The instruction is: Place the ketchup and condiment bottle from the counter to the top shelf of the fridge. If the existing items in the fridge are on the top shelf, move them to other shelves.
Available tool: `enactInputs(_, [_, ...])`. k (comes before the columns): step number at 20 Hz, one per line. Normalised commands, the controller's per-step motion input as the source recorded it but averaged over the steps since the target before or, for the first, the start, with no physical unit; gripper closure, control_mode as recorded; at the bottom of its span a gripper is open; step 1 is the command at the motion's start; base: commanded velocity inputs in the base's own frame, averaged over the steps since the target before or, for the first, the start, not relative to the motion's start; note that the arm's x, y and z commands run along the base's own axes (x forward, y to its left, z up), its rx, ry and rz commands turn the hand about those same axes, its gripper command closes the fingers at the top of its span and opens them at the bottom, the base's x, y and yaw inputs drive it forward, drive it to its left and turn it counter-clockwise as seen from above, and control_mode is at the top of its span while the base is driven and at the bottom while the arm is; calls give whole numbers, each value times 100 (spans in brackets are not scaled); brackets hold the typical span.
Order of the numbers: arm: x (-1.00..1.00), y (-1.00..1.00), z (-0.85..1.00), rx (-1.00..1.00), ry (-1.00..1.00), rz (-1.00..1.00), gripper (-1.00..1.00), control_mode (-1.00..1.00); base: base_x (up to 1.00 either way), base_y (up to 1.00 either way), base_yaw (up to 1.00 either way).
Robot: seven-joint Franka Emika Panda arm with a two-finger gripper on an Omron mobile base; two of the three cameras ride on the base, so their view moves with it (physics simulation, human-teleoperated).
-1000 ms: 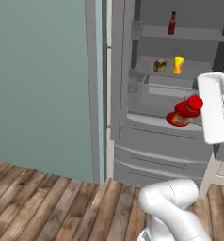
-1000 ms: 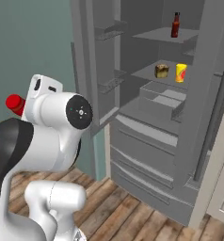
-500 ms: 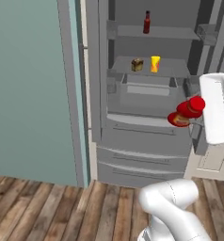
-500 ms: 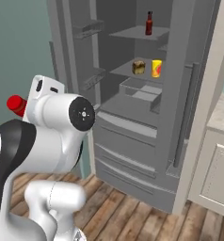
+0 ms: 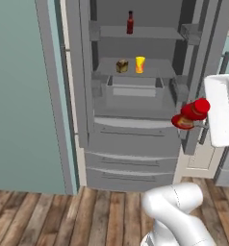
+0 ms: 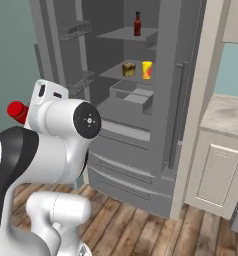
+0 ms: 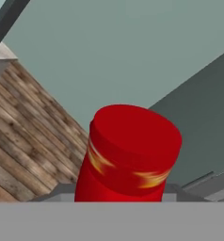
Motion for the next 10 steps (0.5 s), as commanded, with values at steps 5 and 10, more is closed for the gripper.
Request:
enactInputs(5, [0, 0, 0, 0, 0, 0, 100, 100, 100, 94, -32])
enactInputs(10, [0, 0, 0, 0, 0, 0, 100, 100, 35, 29, 1])
